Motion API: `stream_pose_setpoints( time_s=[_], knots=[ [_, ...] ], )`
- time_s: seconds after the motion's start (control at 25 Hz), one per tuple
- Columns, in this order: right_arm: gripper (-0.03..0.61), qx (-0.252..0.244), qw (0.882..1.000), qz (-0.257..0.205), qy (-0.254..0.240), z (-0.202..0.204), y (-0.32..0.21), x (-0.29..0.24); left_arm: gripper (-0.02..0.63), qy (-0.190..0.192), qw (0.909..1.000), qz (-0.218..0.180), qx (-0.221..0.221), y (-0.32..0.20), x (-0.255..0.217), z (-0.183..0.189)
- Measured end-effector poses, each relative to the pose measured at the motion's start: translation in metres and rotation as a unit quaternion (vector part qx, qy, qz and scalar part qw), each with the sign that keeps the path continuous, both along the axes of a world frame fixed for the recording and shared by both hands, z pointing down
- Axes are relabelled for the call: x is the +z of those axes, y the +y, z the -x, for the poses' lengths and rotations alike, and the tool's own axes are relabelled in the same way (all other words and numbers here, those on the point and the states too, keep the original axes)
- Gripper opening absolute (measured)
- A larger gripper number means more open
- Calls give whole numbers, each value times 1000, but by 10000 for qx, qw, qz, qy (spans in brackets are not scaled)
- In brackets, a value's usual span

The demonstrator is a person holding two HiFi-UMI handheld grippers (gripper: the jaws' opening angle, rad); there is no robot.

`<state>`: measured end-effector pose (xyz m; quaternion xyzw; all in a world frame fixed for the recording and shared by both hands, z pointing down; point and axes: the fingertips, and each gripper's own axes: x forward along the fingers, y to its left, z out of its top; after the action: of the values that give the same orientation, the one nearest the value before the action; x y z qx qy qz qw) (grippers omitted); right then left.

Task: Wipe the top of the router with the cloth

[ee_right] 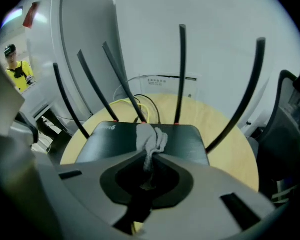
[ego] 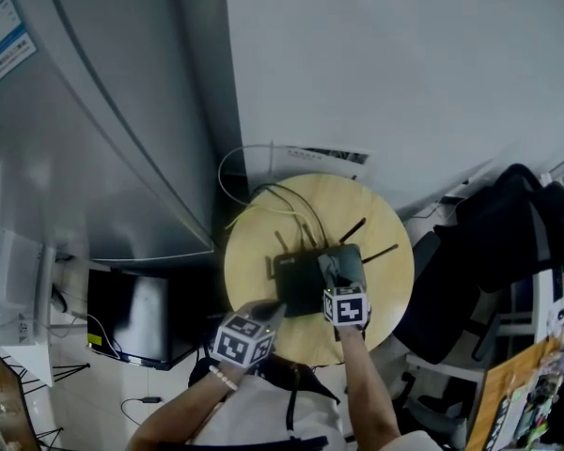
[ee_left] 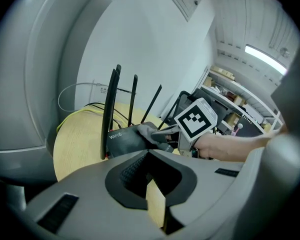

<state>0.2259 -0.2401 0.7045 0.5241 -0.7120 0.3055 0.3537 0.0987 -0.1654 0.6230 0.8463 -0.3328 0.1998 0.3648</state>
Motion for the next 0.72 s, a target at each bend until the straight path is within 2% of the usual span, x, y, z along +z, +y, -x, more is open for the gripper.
stream_pose_setpoints(
  time_s=[0.16,0.48,0.72],
  knots=[
    [32,-239,9994,151,-175,31,15,6,-2,221,9997,70,-109,4,-3,3],
    [32,-892,9951,293,-299,85,34,9,-2,95,9993,278,-227,12,10,18],
    [32,-1169,9913,264,-541,115,46,3,-3,-48,9986,134,-507,9,9,34]
  ],
)
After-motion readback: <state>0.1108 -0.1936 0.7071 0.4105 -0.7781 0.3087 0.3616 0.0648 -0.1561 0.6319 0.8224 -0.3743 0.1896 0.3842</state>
